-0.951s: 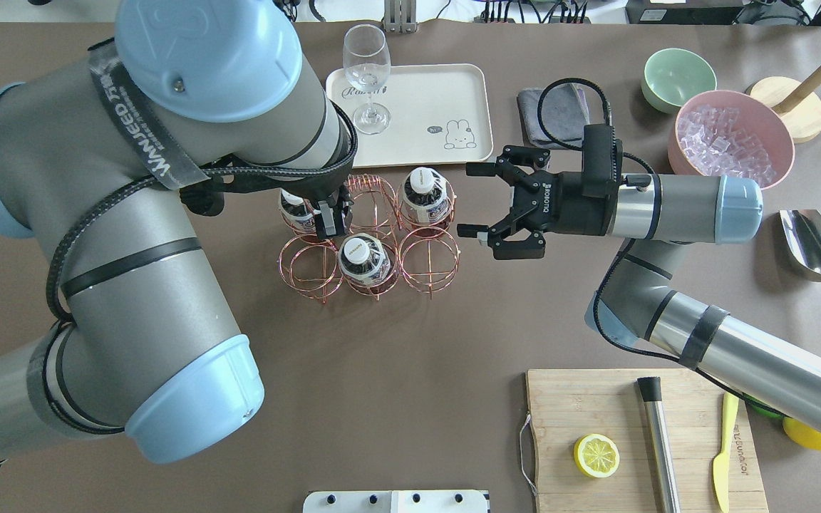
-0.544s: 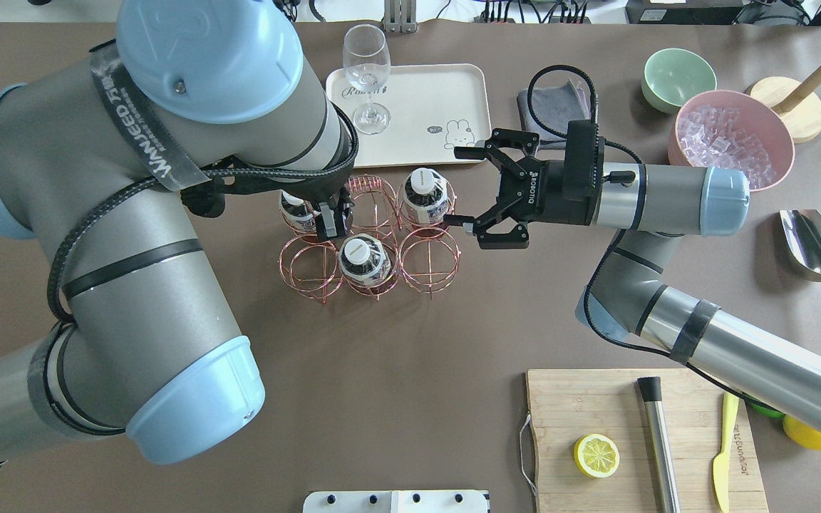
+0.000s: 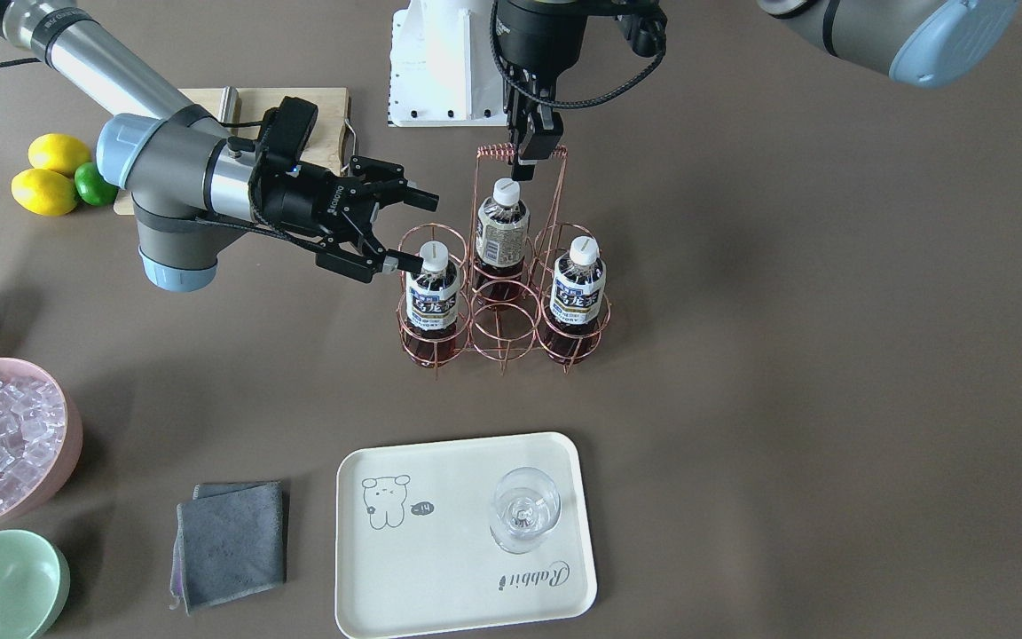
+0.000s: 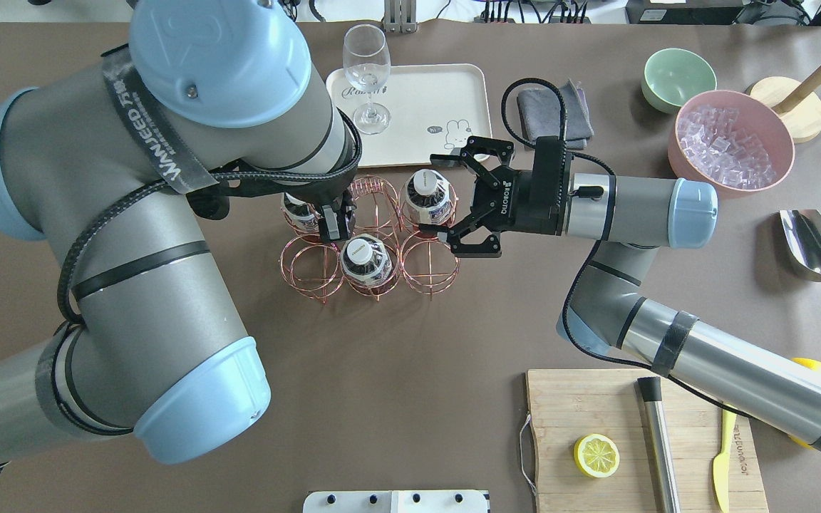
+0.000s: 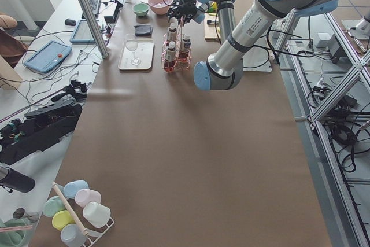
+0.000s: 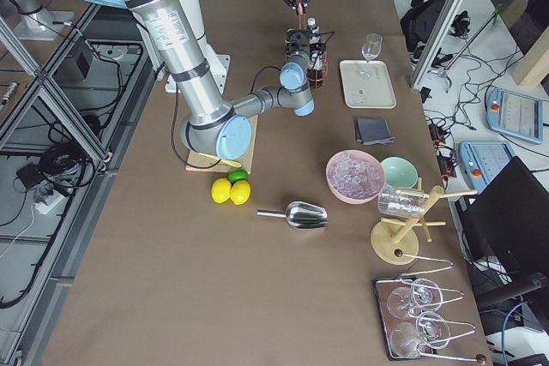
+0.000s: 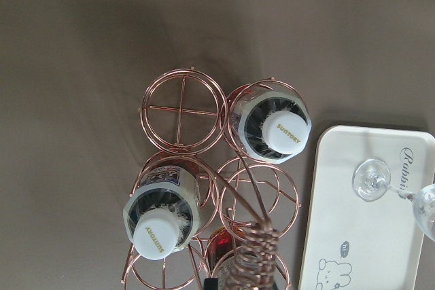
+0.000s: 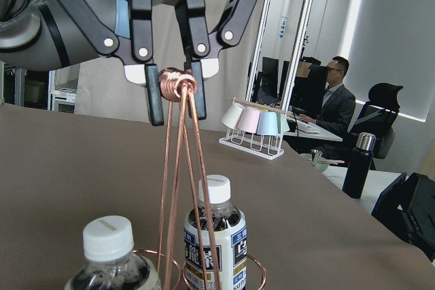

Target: Take tea from basket to plate

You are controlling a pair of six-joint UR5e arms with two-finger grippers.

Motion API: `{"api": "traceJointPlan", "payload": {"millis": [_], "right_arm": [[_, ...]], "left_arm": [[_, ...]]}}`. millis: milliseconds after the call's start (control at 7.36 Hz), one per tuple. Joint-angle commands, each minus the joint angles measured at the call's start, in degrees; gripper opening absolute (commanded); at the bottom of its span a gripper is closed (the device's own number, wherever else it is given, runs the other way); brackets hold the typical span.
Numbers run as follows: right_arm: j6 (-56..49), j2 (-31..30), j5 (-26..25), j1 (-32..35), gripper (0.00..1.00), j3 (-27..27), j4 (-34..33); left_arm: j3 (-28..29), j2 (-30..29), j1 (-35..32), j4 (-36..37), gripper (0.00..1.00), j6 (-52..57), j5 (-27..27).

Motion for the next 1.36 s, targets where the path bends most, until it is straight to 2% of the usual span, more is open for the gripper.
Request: {"api": "traceJointPlan", "payload": {"millis": [0,272,408,544,816,951,1223], "right_arm": [[-1.58,0.81,-0.57,-1.12,0.99,-1.58,-0.88],[-1.58,1.43,-0.57,-1.12,0.95,-2.56,-0.89],[-1.4,1.52,-0.57,-1.12,0.83,-2.56,-0.97],[-1.49,1.52,-0.57,-1.03,0.65,-2.47,-2.19],[-1.31,1.52,-0.49,-0.59,0.17,-2.38,-3.51],[-1.14,1.52,-0.49,-0.16,0.0,-2.38,-3.44],[-1.14,1.52,-0.22,1.6,0.0,-2.47,-3.61]], "left_arm": [[0.07,0.0,0.02,0.0,0.0,-0.03,0.0],[-0.02,0.0,0.02,0.09,0.0,-0.03,0.0],[0.07,0.0,0.02,0.09,0.0,-0.03,0.0],[-0.02,0.0,0.02,0.09,0.0,-0.03,-0.09],[-0.02,0.0,0.02,0.09,0.0,-0.03,0.0],[-0.02,0.0,-0.06,0.09,0.0,-0.03,0.0],[-0.19,0.09,-0.15,0.09,0.0,-0.03,-0.09]]}}
